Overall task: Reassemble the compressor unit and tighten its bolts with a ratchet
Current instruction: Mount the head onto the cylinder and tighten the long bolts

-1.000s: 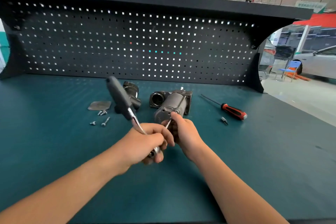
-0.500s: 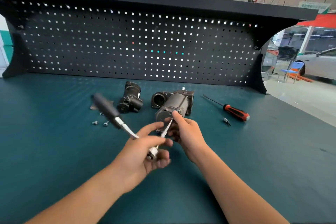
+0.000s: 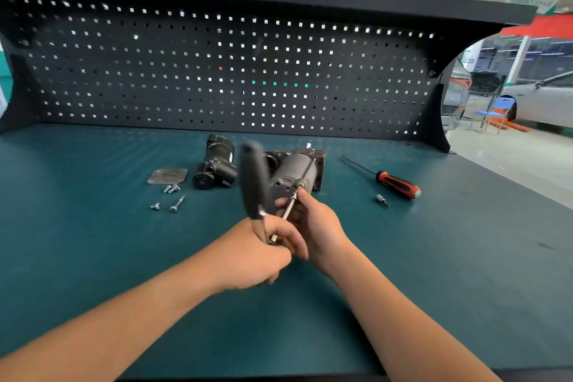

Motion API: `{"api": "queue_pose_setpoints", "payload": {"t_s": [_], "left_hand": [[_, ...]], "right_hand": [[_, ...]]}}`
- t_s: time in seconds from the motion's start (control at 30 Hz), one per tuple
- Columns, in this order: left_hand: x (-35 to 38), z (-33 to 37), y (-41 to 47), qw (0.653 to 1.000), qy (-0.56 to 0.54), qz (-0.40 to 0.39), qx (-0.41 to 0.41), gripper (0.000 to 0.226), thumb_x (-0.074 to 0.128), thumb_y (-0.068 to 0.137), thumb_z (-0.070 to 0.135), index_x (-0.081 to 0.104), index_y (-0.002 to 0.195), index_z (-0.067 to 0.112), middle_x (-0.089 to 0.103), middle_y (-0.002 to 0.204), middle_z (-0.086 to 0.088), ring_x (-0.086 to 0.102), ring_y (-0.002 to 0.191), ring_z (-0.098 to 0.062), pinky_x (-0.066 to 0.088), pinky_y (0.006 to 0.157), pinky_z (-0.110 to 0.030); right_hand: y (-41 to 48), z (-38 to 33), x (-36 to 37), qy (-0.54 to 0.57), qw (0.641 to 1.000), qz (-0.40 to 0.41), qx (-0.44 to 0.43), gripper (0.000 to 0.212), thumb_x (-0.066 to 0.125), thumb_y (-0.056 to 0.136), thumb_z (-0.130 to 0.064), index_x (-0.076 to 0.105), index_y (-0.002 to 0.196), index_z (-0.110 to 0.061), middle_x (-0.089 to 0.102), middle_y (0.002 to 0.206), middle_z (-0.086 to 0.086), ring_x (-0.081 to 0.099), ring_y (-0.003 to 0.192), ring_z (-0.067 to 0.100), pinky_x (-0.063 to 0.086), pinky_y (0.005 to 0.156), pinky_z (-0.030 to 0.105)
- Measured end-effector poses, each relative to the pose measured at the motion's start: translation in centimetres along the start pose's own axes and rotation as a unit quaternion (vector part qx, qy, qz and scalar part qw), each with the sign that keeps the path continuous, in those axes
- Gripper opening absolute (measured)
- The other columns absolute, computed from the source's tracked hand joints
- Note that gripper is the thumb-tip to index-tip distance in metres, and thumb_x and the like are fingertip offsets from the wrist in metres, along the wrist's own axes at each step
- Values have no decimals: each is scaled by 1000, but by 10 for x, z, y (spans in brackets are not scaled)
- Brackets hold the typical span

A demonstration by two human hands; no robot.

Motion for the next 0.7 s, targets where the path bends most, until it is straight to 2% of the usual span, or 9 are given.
{"api": "queue_pose_setpoints", "payload": {"t_s": [0.07,0.17,0.23,0.3,0.37,0.43,0.57,0.63,0.7], "left_hand": [[-6,6,2,985,170,-24,-1,32,41,76,1,58,63,25,56,56,8,47,45,-7,35,43,-17],[-6,18,8,886,461,-14,48,17,43,82,10,53,74,22,55,86,-4,48,68,-22,31,48,-25],[-3,15,10,871,484,-8,79,16,43,83,11,51,82,24,50,85,-2,45,71,-23,32,54,-27],[-8,5,9,941,331,2,68,26,43,83,6,49,87,31,49,73,9,49,66,-14,37,57,-24],[-6,-1,0,999,41,26,23,39,47,84,-4,49,95,34,59,69,10,51,49,-5,40,49,-16],[2,-7,-3,951,-300,54,-40,45,49,85,-9,54,110,29,67,82,-2,49,42,-7,42,43,-17],[17,-5,0,699,-705,44,-108,37,52,72,0,63,107,9,67,73,-11,45,35,-5,43,37,-13],[18,-6,1,709,-694,57,-108,34,46,80,-4,65,104,10,65,70,-11,41,33,-6,38,34,-14],[20,-12,1,802,-584,81,-100,41,39,86,-9,73,93,15,65,69,-9,38,34,-7,35,35,-15]], "right_hand": [[2,1,0,3,1000,3,-4,55,39,99,-28,69,55,-12,63,52,1,56,47,13,44,57,26],[4,-1,0,3,1000,15,3,58,39,98,-31,70,52,-13,61,48,0,54,39,10,39,50,23],[6,0,-1,5,1000,21,2,59,40,99,-30,70,51,-13,62,48,1,54,38,10,40,47,20],[6,1,-2,14,1000,18,-6,47,40,98,-28,65,64,-9,61,48,1,54,38,11,39,41,16],[5,3,-1,-5,1000,13,-28,38,43,97,-30,60,70,-9,60,52,0,52,42,12,38,42,19],[4,4,-2,-38,998,8,-51,33,52,93,-33,61,73,-8,56,56,2,48,45,13,38,45,21],[-2,2,-2,-110,991,-13,-70,33,61,86,-39,65,63,-15,55,54,0,49,54,15,41,59,28],[-3,2,-2,-115,991,-10,-63,34,60,87,-39,63,63,-15,53,55,0,49,53,13,42,59,26],[-4,2,-2,-125,990,-2,-62,32,59,87,-38,62,66,-14,53,55,-2,46,45,8,42,57,24]]}}
Point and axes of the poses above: each hand's wrist, its own y-axis towards the middle knuckle, its own x-axis out of the palm, z = x × y, the point moved 2 cm from there along y, towards the middle knuckle
